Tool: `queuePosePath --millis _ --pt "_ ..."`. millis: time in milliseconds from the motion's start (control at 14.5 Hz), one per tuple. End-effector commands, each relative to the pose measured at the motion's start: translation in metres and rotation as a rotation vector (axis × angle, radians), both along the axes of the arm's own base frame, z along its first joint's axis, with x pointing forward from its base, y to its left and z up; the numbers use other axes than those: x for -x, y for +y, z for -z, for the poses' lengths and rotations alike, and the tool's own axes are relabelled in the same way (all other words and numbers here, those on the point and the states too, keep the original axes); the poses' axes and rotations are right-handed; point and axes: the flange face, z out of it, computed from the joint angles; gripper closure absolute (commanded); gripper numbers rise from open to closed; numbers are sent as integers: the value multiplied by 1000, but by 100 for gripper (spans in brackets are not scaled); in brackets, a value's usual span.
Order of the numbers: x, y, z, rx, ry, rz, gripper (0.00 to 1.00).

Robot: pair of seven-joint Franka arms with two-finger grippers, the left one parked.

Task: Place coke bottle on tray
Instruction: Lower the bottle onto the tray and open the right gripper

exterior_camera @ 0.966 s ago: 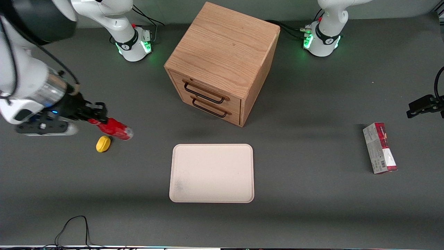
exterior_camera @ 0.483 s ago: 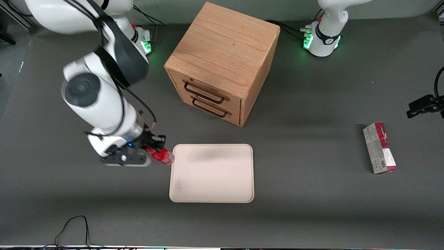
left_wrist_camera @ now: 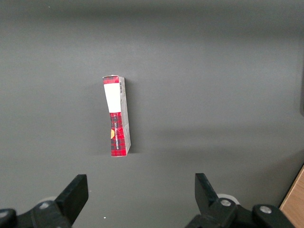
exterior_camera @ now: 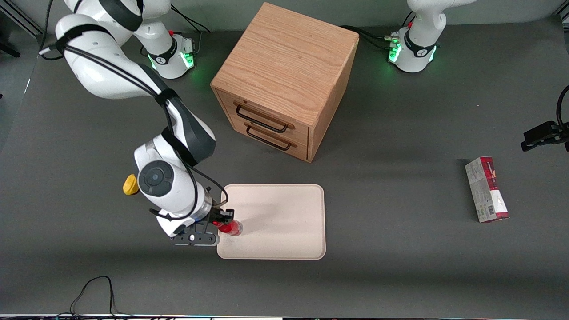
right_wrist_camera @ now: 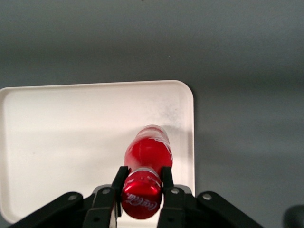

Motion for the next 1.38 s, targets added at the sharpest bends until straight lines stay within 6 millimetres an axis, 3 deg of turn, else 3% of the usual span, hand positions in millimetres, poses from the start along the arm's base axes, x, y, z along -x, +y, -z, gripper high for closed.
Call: queuePosePath --millis 0,207,276,345,414,759,1034,1241,1310 --pt "-3 5 3 5 -34 10 100" --pt "-5 1 10 18 -48 9 100" --pt "-5 1 11 17 -48 10 68" --pt "-4 1 14 24 -49 7 4" --pt "-5 2 13 22 -64 7 0" --pt "-6 2 -6 10 -90 36 0" --pt "-3 -3 -45 35 -113 23 0" --pt "9 -46 -98 106 -24 -69 0" --pt "12 -78 -115 92 18 -69 0"
